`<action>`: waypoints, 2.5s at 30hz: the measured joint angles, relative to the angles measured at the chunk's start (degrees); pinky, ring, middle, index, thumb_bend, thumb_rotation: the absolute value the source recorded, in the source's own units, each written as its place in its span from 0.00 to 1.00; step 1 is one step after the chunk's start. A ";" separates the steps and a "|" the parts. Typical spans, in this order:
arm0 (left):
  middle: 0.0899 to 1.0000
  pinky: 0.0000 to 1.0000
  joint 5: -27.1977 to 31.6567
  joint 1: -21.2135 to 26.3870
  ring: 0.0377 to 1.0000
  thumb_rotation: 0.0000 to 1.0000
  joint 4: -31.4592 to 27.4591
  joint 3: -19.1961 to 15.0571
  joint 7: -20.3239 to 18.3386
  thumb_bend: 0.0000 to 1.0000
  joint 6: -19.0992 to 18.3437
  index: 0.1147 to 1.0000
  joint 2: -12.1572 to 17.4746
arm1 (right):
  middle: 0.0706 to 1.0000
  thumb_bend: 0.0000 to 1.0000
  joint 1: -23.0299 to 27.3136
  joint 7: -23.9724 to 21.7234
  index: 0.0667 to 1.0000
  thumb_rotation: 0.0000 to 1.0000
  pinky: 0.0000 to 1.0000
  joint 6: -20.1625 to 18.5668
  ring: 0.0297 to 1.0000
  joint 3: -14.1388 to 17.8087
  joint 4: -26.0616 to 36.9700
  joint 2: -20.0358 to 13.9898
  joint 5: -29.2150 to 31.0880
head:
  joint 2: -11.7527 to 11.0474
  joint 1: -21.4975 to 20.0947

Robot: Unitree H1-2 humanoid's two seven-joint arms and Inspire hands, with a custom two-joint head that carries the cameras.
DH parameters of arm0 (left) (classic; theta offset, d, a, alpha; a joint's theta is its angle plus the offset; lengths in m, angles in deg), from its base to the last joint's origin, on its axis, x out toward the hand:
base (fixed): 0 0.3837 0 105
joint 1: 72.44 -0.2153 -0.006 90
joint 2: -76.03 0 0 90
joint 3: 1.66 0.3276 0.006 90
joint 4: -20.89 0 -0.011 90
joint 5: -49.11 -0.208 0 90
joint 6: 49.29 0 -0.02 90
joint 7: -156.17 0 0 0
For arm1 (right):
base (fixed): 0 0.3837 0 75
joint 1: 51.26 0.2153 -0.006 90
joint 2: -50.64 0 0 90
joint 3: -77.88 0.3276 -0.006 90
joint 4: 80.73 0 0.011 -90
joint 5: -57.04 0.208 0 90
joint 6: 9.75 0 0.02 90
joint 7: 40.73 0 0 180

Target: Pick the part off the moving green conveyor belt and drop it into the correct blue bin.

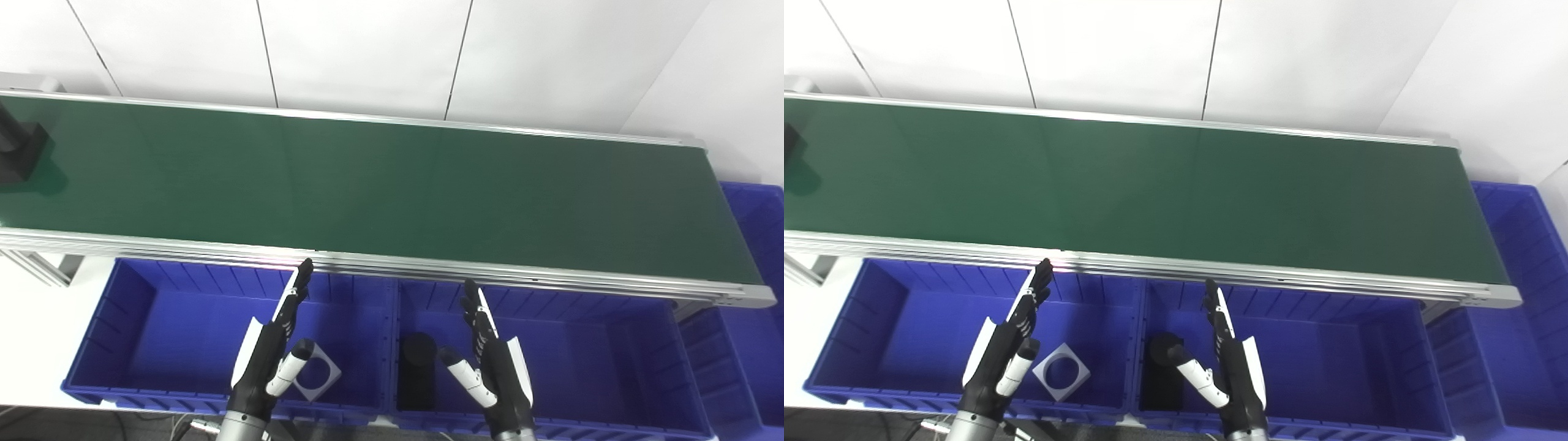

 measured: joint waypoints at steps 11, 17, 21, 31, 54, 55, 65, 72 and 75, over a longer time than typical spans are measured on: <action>1.00 1.00 -1.40 2.15 1.00 1.00 2.75 3.90 5.32 0.68 0.02 1.00 0.66 | 0.99 0.86 0.92 0.73 1.00 0.73 0.98 3.04 0.98 1.65 -2.57 0.01 -0.06 | -3.08 1.05; 1.00 1.00 -2.37 2.78 1.00 1.00 3.24 5.71 8.42 0.68 0.02 1.00 1.24 | 0.99 0.85 1.15 1.11 1.00 0.70 0.99 4.06 0.99 1.92 -3.80 0.08 0.87 | -3.34 1.49; 1.00 1.00 -2.56 3.04 1.00 1.00 3.30 7.04 9.94 0.70 0.02 1.00 2.17 | 1.00 0.81 1.31 1.23 1.00 0.68 0.99 4.33 0.99 2.00 -4.08 0.19 2.16 | -3.16 1.58; 1.00 1.00 -2.54 3.78 1.00 1.00 3.32 8.47 12.38 0.73 0.02 1.00 3.08 | 1.00 0.79 1.33 2.33 1.00 0.72 1.00 4.52 0.99 1.57 -4.08 0.19 2.39 | -2.20 1.50; 1.00 1.00 -0.21 3.83 1.00 1.00 3.12 8.20 11.05 0.69 0.02 1.00 3.93 | 1.00 0.76 1.64 2.19 1.00 0.95 0.99 4.74 0.99 0.20 -4.07 -0.51 6.07 | -1.67 1.23; 1.00 1.00 -0.20 3.83 1.00 1.00 3.09 8.20 11.04 0.69 0.02 1.00 3.93 | 1.00 0.77 1.64 2.20 1.00 0.95 0.98 4.74 0.99 0.17 -4.07 -0.54 6.03 | -1.67 1.23; 1.00 1.00 0.24 3.76 1.00 1.00 3.06 7.78 9.89 0.72 0.02 1.00 3.78 | 1.00 0.75 1.72 2.12 1.00 0.91 0.98 4.76 0.99 -0.09 -4.07 -0.73 6.67 | -1.67 1.23; 1.00 1.00 1.21 3.71 1.00 1.00 3.06 7.39 9.15 0.72 0.02 1.00 3.25 | 1.00 0.76 1.76 2.24 1.00 0.91 0.97 4.77 0.98 -0.12 -4.17 -0.73 6.30 | -1.93 1.67; 1.00 1.00 1.36 3.70 1.00 1.00 3.08 7.26 9.14 0.72 0.02 1.00 3.18 | 1.00 0.75 1.82 2.25 1.00 0.90 0.98 4.77 0.99 -0.14 -4.35 -0.71 6.44 | -2.37 2.29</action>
